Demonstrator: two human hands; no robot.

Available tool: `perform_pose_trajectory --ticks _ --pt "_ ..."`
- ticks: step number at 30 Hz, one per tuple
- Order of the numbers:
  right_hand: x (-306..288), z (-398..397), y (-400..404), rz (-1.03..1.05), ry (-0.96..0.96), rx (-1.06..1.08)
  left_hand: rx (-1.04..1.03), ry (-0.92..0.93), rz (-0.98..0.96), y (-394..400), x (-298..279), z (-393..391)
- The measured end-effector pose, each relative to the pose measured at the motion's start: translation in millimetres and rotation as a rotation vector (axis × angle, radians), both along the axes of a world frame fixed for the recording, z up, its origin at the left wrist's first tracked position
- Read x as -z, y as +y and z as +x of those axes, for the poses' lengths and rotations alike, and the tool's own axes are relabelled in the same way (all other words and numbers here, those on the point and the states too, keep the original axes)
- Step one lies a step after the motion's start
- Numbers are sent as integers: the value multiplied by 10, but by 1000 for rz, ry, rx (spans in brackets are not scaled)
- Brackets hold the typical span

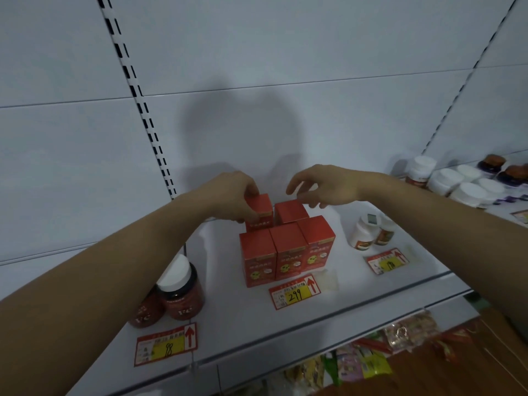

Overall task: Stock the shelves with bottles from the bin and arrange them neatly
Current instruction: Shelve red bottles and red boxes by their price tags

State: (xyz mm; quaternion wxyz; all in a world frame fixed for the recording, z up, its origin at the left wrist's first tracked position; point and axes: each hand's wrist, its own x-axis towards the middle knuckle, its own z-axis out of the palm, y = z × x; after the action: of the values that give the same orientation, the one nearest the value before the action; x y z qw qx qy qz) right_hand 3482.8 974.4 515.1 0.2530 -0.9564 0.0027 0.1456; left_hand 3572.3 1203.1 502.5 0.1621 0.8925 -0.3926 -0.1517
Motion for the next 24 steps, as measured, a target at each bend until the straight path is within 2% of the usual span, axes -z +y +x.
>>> perform_pose_trajectory --ticks 6,11,14,20,24 --pt "231 -34 20 -91 -32 -23 0 180 -35 -72 65 -45" --pt "249 -49 23 -80 -35 6 -48 328 -30 -82 109 -47" --pt "247 -33 33 -97 -36 3 -59 354 -10 -88 155 -55" --pt "174 -29 74 -173 -2 -37 -59 288 8 -49 140 -96" --pt "-48 3 205 -210 -124 -67 4 -124 55 222 -59 -51"
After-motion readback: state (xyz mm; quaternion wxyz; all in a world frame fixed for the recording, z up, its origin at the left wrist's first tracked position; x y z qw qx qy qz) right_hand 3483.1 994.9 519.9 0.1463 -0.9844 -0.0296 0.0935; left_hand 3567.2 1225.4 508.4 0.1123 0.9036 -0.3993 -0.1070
